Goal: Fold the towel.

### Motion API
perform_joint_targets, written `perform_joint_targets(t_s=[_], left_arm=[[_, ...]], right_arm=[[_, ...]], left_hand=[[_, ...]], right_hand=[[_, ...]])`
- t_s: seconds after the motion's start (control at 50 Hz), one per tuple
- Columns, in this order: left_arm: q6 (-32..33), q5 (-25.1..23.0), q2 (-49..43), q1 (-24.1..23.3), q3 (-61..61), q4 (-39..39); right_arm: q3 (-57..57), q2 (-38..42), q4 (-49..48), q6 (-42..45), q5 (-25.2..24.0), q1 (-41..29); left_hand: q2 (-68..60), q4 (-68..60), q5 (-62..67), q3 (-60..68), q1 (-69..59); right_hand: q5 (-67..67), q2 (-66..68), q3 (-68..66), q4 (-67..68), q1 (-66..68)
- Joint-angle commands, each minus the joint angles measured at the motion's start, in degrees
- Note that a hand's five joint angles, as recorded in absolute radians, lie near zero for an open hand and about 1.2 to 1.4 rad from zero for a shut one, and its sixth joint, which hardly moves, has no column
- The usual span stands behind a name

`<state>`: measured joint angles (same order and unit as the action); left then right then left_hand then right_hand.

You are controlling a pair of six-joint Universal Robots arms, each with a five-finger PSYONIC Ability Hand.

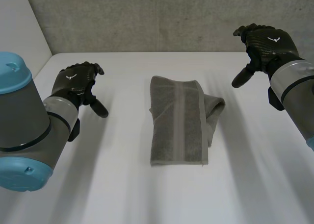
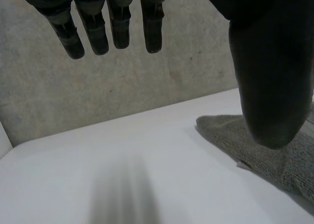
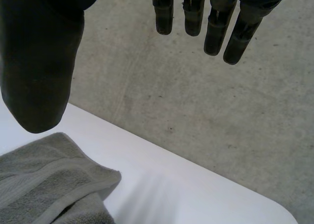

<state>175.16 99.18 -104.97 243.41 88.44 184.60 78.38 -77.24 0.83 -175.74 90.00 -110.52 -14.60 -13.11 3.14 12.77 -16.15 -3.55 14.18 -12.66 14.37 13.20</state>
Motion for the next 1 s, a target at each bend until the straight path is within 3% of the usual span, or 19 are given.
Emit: perform_joint_targets(t_s=[0.02,0.04,0.1,0.16,0.36,0.56,0.66,0.8,0.92,1.0], left_arm=[[0.0,0.0,1.2,0.0,1.3,2.6],[0.0,0.0,1.2,0.0,1.3,2.6],[0.0,0.0,2.0,0.0,2.4,5.1],[0.1,0.0,2.2,-0.1,2.9,6.5],[0.1,0.0,2.1,-0.1,3.2,7.4],[0.2,0.1,2.0,-0.1,3.3,7.4],[0.2,0.1,1.7,-0.1,3.4,8.3],[0.2,0.1,1.6,0.0,3.9,9.0],[0.2,0.1,2.0,0.0,3.9,9.3],[0.2,0.1,2.0,0.0,4.0,9.6]], right_arm=[[0.7,1.2,0.0,3.7,-5.6,-1.2],[0.7,1.2,0.0,3.7,-5.6,-1.2],[0.1,6.8,-0.2,7.7,-12.9,-2.9],[-1.5,12.2,-0.8,8.8,-14.4,-3.7],[-10.6,27.0,-7.2,9.4,-14.5,-4.9],[-19.3,38.4,-4.9,11.7,-12.1,-4.8],[-21.2,40.3,-4.7,12.1,-10.4,-4.8],[-21.4,40.6,-4.6,12.1,-10.9,-4.8],[-21.2,40.4,-4.7,12.1,-11.2,-4.7],[-20.8,39.4,-5.0,12.2,-11.4,-4.8]], left_hand=[[3.4,3.1,-1.9,-2.8,4.9],[3.4,3.1,-1.9,-2.8,4.9],[3.4,3.1,-1.9,-2.8,4.9],[3.4,3.1,-1.9,-2.8,4.9],[3.4,3.1,-1.9,-2.8,4.9],[3.4,3.1,-1.9,-2.8,4.9],[3.4,3.1,-1.9,-2.8,4.9],[3.4,3.1,-1.9,-2.8,4.9],[3.4,3.1,-1.9,-2.8,4.9],[3.4,3.1,-1.9,-2.8,4.9]], right_hand=[[3.6,-4.2,2.7,-4.4,-3.2],[3.6,-4.2,2.7,-4.4,-3.2],[3.6,-4.2,2.7,-4.4,-3.2],[3.6,-4.2,2.7,-4.4,-3.2],[2.5,-3.1,2.7,-4.4,-2.1],[-5.8,5.2,2.7,-4.4,6.1],[-22.7,22.1,2.7,-4.4,23.1],[-36.6,35.9,2.7,-4.4,36.9],[-66.4,65.7,2.7,-4.4,66.7],[-66.4,65.8,2.7,-4.4,66.8]])
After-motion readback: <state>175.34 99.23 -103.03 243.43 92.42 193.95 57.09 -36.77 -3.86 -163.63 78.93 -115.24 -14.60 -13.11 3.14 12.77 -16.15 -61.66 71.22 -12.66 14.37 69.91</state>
